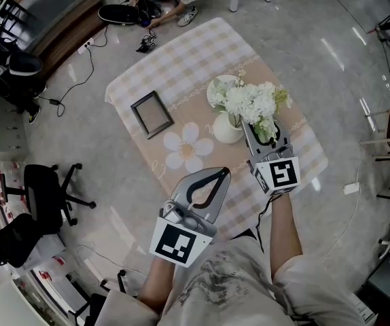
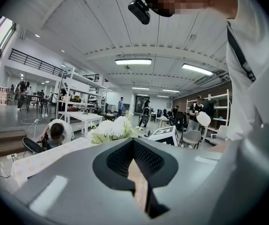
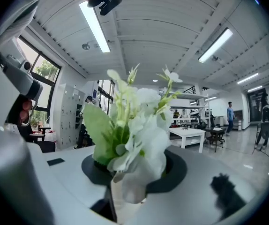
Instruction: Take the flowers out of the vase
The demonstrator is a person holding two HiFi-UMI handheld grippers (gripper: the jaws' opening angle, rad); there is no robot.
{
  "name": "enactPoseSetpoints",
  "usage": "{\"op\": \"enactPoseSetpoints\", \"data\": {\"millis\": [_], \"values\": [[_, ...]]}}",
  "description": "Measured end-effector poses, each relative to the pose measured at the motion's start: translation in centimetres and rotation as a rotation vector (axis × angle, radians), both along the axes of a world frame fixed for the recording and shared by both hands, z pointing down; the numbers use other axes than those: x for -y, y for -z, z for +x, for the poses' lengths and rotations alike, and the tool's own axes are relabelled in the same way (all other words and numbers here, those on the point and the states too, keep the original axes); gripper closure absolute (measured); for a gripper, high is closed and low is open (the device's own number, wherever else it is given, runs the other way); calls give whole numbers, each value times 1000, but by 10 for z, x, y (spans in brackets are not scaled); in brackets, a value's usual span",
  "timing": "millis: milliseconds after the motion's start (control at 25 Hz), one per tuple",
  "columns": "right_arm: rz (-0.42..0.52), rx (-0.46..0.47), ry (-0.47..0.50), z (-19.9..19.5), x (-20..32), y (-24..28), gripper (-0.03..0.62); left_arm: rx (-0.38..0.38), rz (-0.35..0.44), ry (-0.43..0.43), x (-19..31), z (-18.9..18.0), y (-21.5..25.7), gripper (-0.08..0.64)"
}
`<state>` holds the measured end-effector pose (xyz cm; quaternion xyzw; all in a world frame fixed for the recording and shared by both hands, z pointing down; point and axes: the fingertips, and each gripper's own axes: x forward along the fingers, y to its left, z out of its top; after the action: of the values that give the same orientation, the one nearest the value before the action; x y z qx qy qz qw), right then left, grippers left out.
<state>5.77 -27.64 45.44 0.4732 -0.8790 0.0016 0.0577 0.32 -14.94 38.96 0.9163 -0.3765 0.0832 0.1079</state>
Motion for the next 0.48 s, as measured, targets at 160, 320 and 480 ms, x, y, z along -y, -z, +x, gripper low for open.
{"op": "enactPoseSetpoints", "data": {"millis": [160,320,480], "values": [[3,3,16,-4,-3,3,451,-2,2,-1,-2,0,1,551],[13,13,33,-8,-5,9,469,-5,7,-1,-3,0,2,551],[20,24,48,-11,-6,14,477,-8,3,6,-5,0,3,552]]}}
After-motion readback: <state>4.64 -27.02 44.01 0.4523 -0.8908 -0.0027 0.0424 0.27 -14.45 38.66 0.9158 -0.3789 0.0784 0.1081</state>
